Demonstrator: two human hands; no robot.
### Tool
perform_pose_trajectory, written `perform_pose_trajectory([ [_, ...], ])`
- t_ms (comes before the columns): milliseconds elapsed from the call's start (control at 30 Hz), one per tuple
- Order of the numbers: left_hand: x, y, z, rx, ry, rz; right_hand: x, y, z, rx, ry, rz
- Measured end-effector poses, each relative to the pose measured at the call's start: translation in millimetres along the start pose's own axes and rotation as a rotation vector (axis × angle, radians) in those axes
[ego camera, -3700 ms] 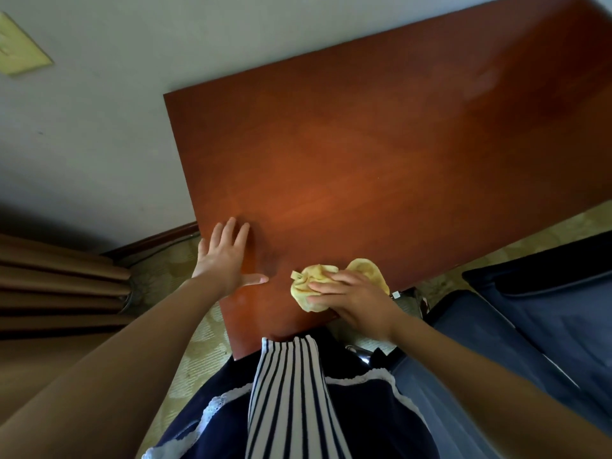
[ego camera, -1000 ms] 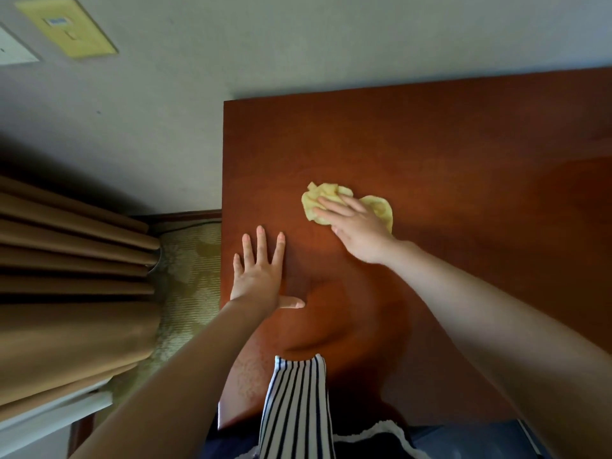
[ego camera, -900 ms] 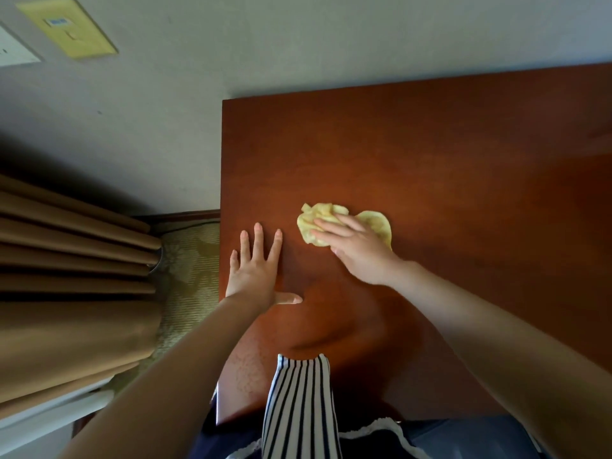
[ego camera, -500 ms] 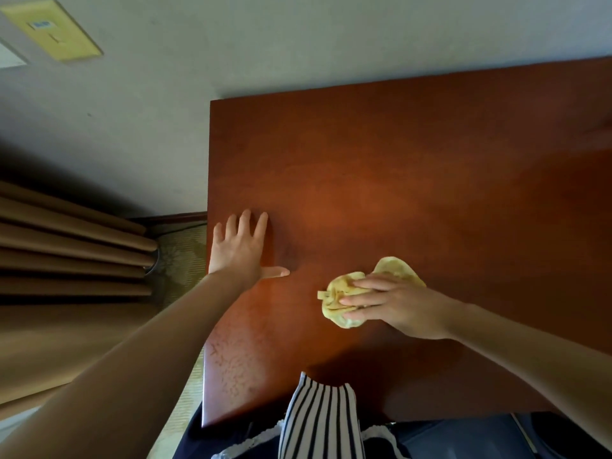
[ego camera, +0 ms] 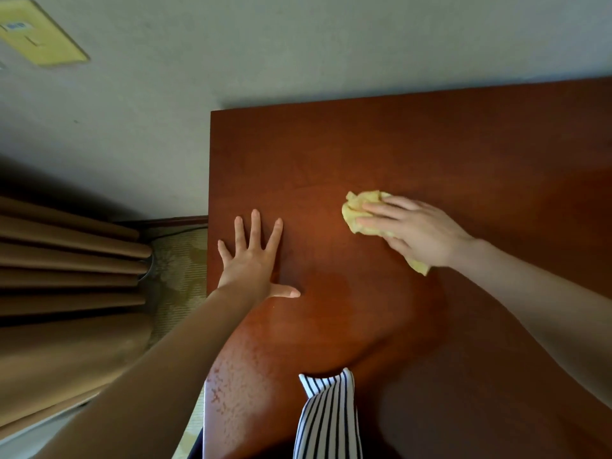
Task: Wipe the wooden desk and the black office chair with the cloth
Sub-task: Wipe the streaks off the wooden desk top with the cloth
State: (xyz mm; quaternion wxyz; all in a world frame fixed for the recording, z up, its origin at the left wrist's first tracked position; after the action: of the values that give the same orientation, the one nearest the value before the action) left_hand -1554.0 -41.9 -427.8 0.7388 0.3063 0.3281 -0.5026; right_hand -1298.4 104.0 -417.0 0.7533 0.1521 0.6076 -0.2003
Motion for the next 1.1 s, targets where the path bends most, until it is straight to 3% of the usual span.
perform_pose_trajectory([
  [400, 3, -3, 0, 0.005, -0.001, 0.017, -14, -53, -137, 0.451, 0.043, -0.156],
  [633, 0, -4, 6, -0.022, 0.026, 0.044, -2, -109, -93, 0.128, 0.083, -0.173],
  [867, -6, 5, 14, -0.077, 0.038, -0.026, 11, -126, -12, -0.023, 0.097, -0.178],
  [1100, -7, 27, 14, -0.033, 0.049, -0.018, 23, -88, 67, -0.265, 0.129, -0.199],
])
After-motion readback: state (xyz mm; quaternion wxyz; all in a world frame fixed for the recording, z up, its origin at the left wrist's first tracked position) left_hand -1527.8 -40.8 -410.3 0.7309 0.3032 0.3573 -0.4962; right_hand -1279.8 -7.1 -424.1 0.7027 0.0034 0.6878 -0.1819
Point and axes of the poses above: each hand's wrist, its own z-axis away from the middle knuckle, its own x-axis out of the palm, y = z × x, the point moved 1 cm from there along -z, towards the middle knuckle, and after that the axes turned 10 degrees about z, right-handed, at the moved point
